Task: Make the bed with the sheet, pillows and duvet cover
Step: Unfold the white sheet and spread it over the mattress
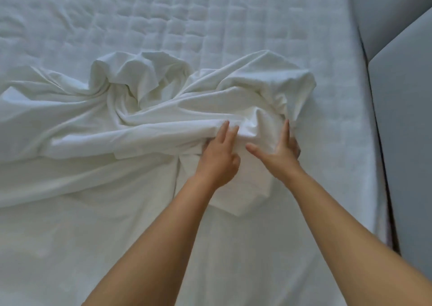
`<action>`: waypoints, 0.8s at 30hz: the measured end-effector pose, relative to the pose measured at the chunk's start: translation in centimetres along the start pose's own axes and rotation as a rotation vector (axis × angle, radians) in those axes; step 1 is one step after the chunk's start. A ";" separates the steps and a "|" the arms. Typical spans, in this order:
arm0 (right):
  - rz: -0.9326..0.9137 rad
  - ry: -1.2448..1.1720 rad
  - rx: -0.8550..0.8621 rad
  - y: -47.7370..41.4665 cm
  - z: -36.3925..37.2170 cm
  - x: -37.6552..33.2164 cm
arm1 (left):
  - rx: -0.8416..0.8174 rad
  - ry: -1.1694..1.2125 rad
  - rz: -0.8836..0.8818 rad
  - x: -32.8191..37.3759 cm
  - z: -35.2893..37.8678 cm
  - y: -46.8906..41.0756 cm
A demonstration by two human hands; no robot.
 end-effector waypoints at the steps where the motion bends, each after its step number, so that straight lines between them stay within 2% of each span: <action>1: 0.068 0.033 -0.019 0.1 1.3 1.3 | -0.046 -0.147 0.062 -1.5 0.9 0.8; 3: 0.144 0.047 0.010 0.0 3.3 2.6 | -0.184 -0.332 0.105 -4.0 2.9 2.1; 4: 0.148 0.009 0.088 -0.5 3.8 2.5 | -0.251 -0.379 0.085 -5.1 3.9 2.2; 7: 0.207 -0.344 0.399 -3.0 3.5 2.0 | -0.358 -0.464 0.026 -7.2 6.2 0.9; 8: 0.257 -0.463 0.473 -4.0 3.2 2.0 | -0.326 -0.463 0.043 -7.2 6.5 0.5; 10: 0.285 -0.576 0.569 -6.4 2.4 2.0 | -0.144 -0.417 0.131 -6.4 6.1 -0.1; 12: 0.193 -0.557 0.570 -8.8 1.7 0.6 | 0.034 -0.326 0.152 -5.3 5.5 -0.6; 14: 0.063 -0.480 0.519 -11.4 1.2 -1.6 | 0.128 -0.202 0.099 -4.4 5.8 -2.0; 18: -0.096 -0.324 0.414 -17.9 0.2 -5.8 | 0.190 0.082 0.037 -1.1 7.0 -8.3; 21: -0.179 -0.149 0.386 -22.1 -0.4 -7.6 | 0.293 0.130 0.063 0.7 7.6 -13.2; 24: -0.360 -0.103 0.421 -25.1 -1.1 -8.6 | 0.295 0.119 0.057 2.2 8.6 -17.4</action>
Point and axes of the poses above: each hand's wrist, its own y-axis away from the middle knuckle, its own z-axis out of the palm, x = y × z, the point moved 5 cm from there along -y, towards the middle knuckle, and after that the axes turned 5 degrees about x, right-handed, at the moved point
